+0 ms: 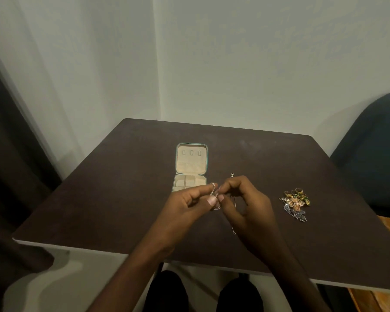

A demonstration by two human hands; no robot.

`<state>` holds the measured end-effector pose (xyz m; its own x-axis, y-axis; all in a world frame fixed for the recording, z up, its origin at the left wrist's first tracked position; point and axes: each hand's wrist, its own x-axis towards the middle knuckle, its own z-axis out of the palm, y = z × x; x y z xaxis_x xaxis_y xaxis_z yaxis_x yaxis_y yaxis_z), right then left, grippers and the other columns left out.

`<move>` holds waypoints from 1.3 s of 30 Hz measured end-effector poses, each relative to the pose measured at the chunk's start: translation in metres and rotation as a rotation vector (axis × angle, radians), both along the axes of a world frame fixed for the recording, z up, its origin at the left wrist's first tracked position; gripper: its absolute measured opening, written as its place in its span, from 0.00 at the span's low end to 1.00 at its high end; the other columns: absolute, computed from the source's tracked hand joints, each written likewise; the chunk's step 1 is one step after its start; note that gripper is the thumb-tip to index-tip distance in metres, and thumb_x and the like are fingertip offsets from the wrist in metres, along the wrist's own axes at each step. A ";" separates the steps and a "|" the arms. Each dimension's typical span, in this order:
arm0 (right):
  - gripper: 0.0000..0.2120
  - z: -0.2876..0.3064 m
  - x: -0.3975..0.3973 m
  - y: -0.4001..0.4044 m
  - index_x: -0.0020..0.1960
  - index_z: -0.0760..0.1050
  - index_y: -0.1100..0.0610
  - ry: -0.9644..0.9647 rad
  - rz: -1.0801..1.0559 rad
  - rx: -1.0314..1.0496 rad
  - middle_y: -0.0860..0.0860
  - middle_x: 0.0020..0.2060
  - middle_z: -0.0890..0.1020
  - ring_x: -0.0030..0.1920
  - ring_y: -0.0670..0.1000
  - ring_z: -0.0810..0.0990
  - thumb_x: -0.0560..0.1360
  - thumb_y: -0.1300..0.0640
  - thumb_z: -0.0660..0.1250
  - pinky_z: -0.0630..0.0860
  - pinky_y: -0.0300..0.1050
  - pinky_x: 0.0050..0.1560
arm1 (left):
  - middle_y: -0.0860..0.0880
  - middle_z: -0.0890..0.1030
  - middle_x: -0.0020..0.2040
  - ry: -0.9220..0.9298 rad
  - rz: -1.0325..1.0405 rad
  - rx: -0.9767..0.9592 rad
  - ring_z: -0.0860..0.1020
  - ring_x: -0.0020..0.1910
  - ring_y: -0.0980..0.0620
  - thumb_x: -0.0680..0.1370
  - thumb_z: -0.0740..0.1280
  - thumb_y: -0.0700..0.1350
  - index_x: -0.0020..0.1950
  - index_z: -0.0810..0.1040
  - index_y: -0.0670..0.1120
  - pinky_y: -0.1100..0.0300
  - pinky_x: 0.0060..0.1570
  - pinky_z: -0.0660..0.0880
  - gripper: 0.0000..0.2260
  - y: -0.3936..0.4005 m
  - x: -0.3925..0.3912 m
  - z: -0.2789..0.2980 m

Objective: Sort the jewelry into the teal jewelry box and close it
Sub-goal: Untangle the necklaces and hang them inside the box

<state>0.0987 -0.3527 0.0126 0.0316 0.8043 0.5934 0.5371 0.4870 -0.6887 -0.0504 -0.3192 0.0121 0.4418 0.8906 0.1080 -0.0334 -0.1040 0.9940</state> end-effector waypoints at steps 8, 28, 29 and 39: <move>0.04 -0.002 0.001 0.001 0.46 0.75 0.49 -0.067 -0.075 0.043 0.38 0.39 0.79 0.42 0.40 0.78 0.71 0.52 0.65 0.73 0.30 0.41 | 0.49 0.84 0.40 0.073 0.091 0.081 0.80 0.40 0.60 0.76 0.66 0.40 0.46 0.83 0.43 0.68 0.43 0.75 0.06 -0.001 0.003 0.000; 0.09 -0.022 0.008 0.009 0.46 0.80 0.55 0.227 0.225 -0.250 0.51 0.47 0.80 0.49 0.46 0.79 0.69 0.52 0.68 0.76 0.37 0.49 | 0.49 0.81 0.42 -0.164 -0.038 -0.186 0.76 0.42 0.55 0.72 0.65 0.49 0.41 0.83 0.47 0.64 0.35 0.71 0.09 -0.007 0.001 -0.001; 0.07 -0.022 0.007 0.009 0.44 0.80 0.55 0.261 0.216 -0.255 0.51 0.44 0.80 0.46 0.46 0.80 0.69 0.52 0.69 0.76 0.37 0.47 | 0.49 0.81 0.41 -0.171 -0.029 -0.186 0.76 0.42 0.55 0.72 0.65 0.49 0.41 0.83 0.48 0.64 0.35 0.71 0.09 -0.006 0.001 -0.001; 0.08 -0.028 -0.004 0.013 0.37 0.77 0.54 0.107 -0.118 -0.257 0.45 0.32 0.78 0.32 0.40 0.75 0.69 0.65 0.71 0.70 0.29 0.33 | 0.49 0.79 0.41 -0.021 -0.021 -0.026 0.74 0.39 0.58 0.69 0.66 0.58 0.41 0.81 0.43 0.64 0.36 0.72 0.18 -0.006 0.003 -0.013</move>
<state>0.0944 -0.3400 -0.0154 0.1849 0.9149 0.3589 0.4974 0.2279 -0.8370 -0.0471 -0.3257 -0.0011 0.4587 0.8835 0.0947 -0.0560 -0.0776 0.9954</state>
